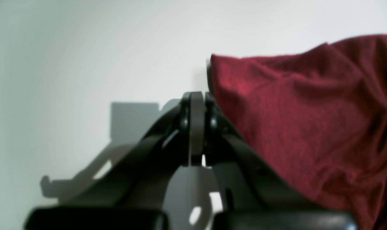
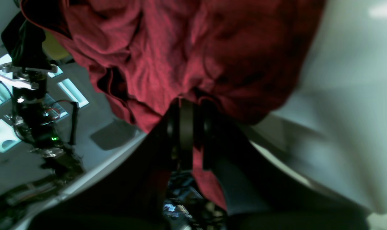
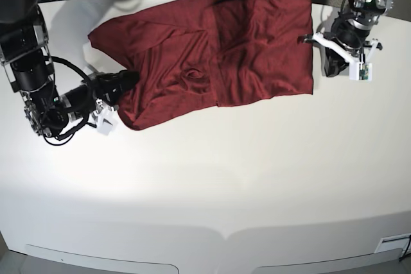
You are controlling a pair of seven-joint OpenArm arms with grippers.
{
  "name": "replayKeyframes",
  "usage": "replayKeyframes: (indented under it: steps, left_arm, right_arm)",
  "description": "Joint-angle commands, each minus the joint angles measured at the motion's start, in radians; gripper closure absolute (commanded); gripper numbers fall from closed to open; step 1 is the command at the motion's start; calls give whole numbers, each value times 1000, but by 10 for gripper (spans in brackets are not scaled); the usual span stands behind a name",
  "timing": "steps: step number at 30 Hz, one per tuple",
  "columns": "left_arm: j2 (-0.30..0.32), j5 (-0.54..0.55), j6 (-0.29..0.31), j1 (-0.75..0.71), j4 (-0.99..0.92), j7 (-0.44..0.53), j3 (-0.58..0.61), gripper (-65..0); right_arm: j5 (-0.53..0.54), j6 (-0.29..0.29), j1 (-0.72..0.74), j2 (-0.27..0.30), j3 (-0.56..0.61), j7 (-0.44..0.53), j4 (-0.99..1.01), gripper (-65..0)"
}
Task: Fold the T-shirt properly
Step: 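Grasp the shirt's hem corner with the right gripper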
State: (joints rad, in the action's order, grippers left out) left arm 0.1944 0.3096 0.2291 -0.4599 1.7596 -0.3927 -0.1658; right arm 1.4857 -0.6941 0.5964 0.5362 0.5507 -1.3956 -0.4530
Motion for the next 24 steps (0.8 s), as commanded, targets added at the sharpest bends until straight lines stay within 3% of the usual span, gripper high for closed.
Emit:
replayKeyframes:
  steps: [1, 7, 24]
  left_arm:
    - [6, 5, 5, -4, 16, 33, -6, 0]
    - [6, 4, 5, -19, 16, 54, -6, 0]
    - [6, 4, 5, -20, 14, 55, -6, 0]
  right_arm:
    - [-2, -4, 48, 35, -3, -1, -16, 0]
    - [-2, -4, 82, 69, -3, -1, -155, 0]
    - [-2, -4, 65, 54, -5, 119, -470, 0]
